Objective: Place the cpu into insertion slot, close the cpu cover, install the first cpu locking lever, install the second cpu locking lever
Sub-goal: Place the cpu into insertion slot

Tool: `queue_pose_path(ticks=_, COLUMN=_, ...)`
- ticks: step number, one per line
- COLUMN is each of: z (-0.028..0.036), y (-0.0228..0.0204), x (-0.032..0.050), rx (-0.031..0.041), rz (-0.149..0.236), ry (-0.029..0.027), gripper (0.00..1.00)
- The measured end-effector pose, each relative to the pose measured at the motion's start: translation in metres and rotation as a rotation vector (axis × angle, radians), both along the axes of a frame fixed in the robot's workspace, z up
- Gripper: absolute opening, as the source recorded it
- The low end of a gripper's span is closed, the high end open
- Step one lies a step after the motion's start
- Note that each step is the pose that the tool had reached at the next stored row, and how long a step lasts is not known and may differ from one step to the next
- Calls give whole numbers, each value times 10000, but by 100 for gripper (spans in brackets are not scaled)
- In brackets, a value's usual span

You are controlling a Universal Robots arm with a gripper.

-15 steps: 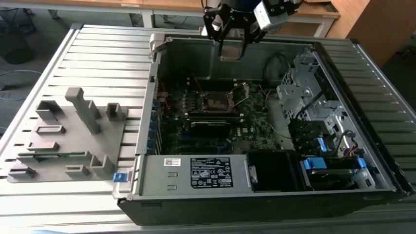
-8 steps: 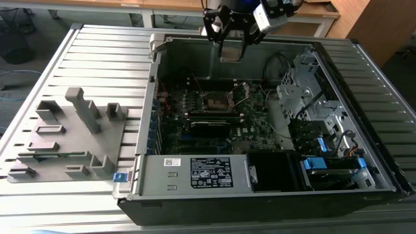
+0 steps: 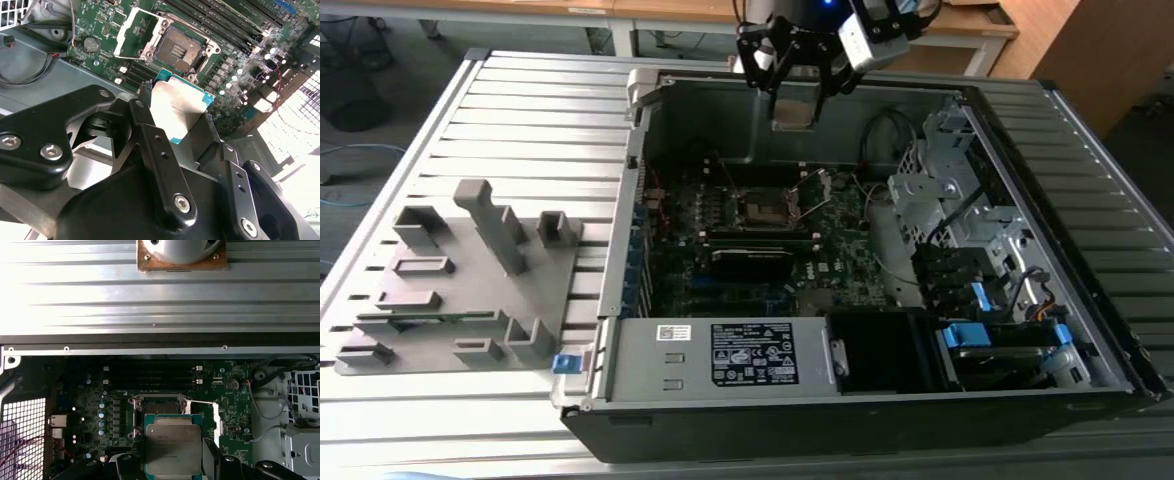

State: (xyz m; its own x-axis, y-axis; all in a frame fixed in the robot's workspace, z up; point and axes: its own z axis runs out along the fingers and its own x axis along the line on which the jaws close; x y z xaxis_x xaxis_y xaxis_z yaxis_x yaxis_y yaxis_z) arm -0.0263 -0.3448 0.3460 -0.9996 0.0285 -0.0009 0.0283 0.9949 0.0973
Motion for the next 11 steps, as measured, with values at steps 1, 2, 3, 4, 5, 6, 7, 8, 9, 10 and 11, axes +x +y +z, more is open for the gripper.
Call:
queue_pose_path(ticks=1, z=0, y=0, x=0, rx=-2, rz=0, ry=1, gripper=54)
queue_pose_path(ticks=2, z=-1, y=0, x=0, rx=-2, rz=0, ry=1, gripper=54)
queue_pose_path(ticks=3, z=-3, y=0, x=0, rx=0, rz=0, ry=0, gripper=54)
queue_pose_path(ticks=4, z=-4, y=0, x=0, rx=0, rz=0, ry=0, gripper=54)
queue_pose_path(ticks=5, z=-4, y=0, x=0, rx=0, rz=0, ry=0, gripper=54)
queue_pose_path(ticks=6, z=-4, y=0, x=0, rx=0, rz=0, ry=0, gripper=54)
queue_pose_path(ticks=7, z=-6, y=0, x=0, rx=1, rz=0, ry=-1, gripper=54)
queue_pose_path(ticks=8, z=-10, y=0, x=0, rx=3, rz=0, ry=-2, gripper=54)
queue_pose_path(ticks=9, z=-14, y=0, x=0, rx=3, rz=0, ry=-1, gripper=54)
queue_pose_path(ticks=10, z=-18, y=0, x=0, rx=1, rz=0, ry=0, gripper=54)
queue_pose_path(ticks=11, z=-22, y=0, x=0, rx=1, rz=0, ry=0, gripper=54)
